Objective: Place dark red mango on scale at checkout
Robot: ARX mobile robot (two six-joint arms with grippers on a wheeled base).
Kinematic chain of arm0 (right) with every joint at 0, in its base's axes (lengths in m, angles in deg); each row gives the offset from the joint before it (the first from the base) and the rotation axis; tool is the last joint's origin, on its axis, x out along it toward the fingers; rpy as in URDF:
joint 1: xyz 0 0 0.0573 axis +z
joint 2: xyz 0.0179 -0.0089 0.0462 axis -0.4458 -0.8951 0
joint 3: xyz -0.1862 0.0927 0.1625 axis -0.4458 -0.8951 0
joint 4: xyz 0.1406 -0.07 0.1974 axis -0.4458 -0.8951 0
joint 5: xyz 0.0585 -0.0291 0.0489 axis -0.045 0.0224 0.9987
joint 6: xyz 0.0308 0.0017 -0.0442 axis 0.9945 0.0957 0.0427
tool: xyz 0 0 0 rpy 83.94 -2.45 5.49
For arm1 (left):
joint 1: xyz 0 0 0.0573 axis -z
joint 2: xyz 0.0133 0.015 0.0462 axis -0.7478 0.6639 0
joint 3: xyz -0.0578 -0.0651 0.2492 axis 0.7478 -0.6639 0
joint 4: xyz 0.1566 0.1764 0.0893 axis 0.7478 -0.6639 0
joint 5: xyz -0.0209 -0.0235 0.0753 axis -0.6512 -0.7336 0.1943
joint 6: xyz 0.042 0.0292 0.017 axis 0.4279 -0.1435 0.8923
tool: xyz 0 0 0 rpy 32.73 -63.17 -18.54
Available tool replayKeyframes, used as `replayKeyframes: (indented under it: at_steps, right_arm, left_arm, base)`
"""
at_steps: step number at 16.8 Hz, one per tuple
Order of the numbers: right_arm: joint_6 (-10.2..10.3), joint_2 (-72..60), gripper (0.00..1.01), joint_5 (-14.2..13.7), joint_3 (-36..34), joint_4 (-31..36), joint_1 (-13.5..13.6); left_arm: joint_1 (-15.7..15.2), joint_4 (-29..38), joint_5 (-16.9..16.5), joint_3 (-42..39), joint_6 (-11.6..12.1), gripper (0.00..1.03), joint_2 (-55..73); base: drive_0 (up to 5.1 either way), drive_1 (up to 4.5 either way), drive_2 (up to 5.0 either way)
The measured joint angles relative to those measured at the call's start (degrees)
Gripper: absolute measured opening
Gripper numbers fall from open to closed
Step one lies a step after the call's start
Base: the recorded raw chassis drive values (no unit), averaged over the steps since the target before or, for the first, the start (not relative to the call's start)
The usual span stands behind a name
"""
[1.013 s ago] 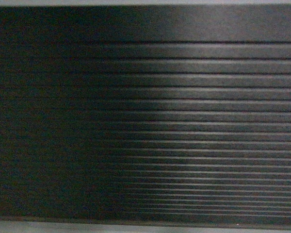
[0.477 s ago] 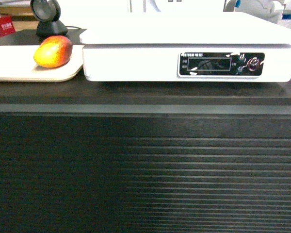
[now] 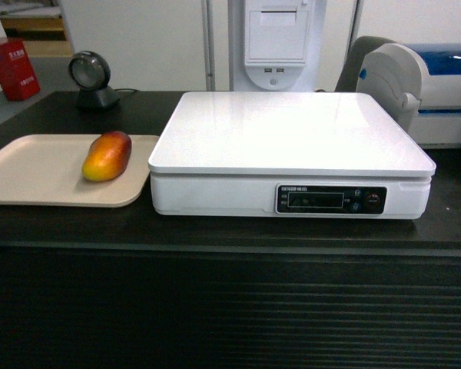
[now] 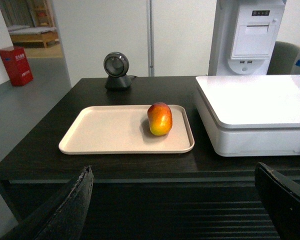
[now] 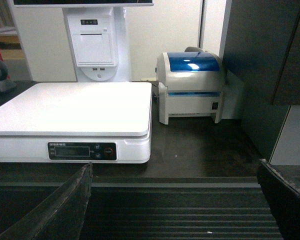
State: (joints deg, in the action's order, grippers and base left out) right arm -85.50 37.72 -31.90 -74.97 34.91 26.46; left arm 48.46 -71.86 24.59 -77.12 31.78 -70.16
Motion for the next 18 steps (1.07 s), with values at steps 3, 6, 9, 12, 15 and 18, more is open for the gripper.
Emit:
replayKeyframes:
  at_steps: [3,6,9,12,15,18]
  right_arm:
    - [0.0,0.0,0.98,0.0,0.0,-0.3,0.0]
    - [0.0,0.0,0.98,0.0,0.0,-0.3,0.0]
    - [0.0,0.0,0.98,0.0,0.0,-0.2,0.0]
    - [0.0,0.0,0.98,0.0,0.0,-0.3,0.0]
    - [0.0,0.0,0.98,0.0,0.0,-0.3,0.0]
    - [0.0,0.0,0.98,0.0,0.0,-0.3,0.0]
  left_arm:
    - [0.0,0.0,0.0,0.0,0.0,0.98,0.0]
    - [0.0,-0.2,0.0,0.0,0.0,0.98,0.0]
    - [0.0,-0.2,0.0,0.0,0.0,0.98,0.0]
    - [0.0,-0.2,0.0,0.0,0.0,0.98,0.0]
    - [0.0,-0.2,0.0,0.0,0.0,0.98,0.0]
    - [0.0,-0.2,0.0,0.0,0.0,0.98,0.0]
  base:
    - [0.0,0.0,0.0]
    - [0.0,0.0,0.0]
    - [0.0,0.0,0.0]
    - [0.0,0.0,0.0]
    - [0.0,0.0,0.0]
    - [0.0,0.0,0.0]
